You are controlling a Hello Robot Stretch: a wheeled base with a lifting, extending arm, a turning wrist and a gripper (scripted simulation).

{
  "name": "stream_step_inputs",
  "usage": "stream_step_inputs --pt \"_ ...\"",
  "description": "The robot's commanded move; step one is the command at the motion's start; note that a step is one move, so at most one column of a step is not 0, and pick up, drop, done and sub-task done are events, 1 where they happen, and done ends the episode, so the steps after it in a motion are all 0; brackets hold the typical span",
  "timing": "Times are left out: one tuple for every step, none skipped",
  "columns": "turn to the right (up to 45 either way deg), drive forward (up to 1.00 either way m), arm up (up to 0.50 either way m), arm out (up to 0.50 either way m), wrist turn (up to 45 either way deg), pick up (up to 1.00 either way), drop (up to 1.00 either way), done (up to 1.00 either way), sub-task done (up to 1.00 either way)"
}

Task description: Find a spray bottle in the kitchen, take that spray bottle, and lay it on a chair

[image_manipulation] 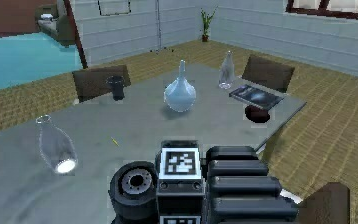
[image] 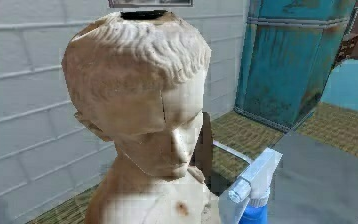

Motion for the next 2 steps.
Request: stream_step_inputs --pt "36.0 0.0 0.0 0.0 0.0 0.0 0.0 0.0 0.0" --pt "-45.0 0.0 0.0 0.0 0.0 0.0 0.0 0.0 0.0"
